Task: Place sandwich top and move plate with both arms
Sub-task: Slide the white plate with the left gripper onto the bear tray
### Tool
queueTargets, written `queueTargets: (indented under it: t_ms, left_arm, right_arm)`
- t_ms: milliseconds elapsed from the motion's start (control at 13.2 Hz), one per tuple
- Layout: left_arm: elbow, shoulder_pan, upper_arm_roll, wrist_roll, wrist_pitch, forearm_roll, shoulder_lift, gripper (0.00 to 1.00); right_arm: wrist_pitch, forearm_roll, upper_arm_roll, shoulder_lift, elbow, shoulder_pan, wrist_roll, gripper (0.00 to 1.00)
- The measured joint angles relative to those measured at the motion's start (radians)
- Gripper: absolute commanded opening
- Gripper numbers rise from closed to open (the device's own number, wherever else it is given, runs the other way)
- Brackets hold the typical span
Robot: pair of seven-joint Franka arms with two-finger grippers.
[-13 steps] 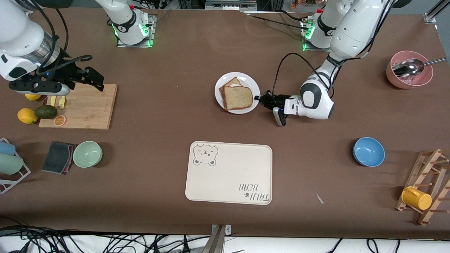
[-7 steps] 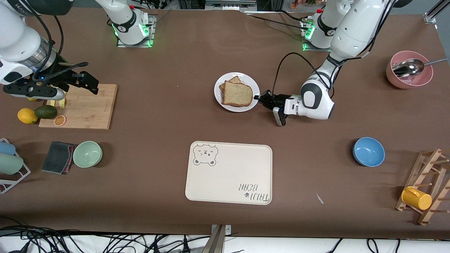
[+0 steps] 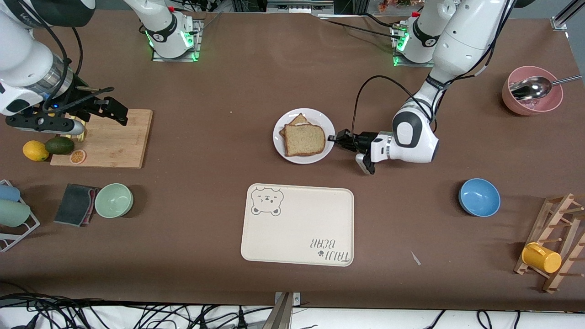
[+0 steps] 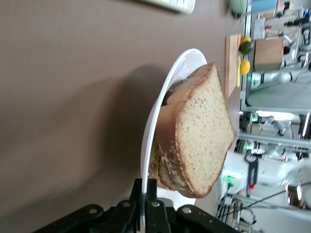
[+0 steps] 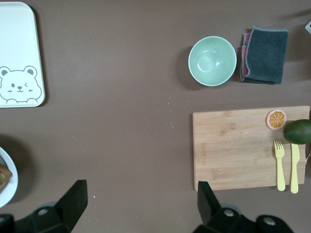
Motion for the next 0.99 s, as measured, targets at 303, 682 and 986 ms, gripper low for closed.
queueTargets:
  t_ms: [303,682,986]
  left_arm:
    - [0.151,-0.001,0.005,-0.148,-0.015,0.001,0.014,0.0]
    - [0.397,0.0,0.042,-0.297,-0.016,0.001,0.141,0.0]
    - [0.59,0.002,0.085,-0.409,-0.017,0.001,0.25,0.0]
  right_arm:
    - [-0.002,0.0,-0.001,0.001,0.0,0.0,0.0,1.0]
    - [-0.001,0.017,-0.002,0.005,0.0,0.0,0.0,1.0]
    - [-0.001,0.02,-0.009,0.006,0.0,0.0,0.0,1.0]
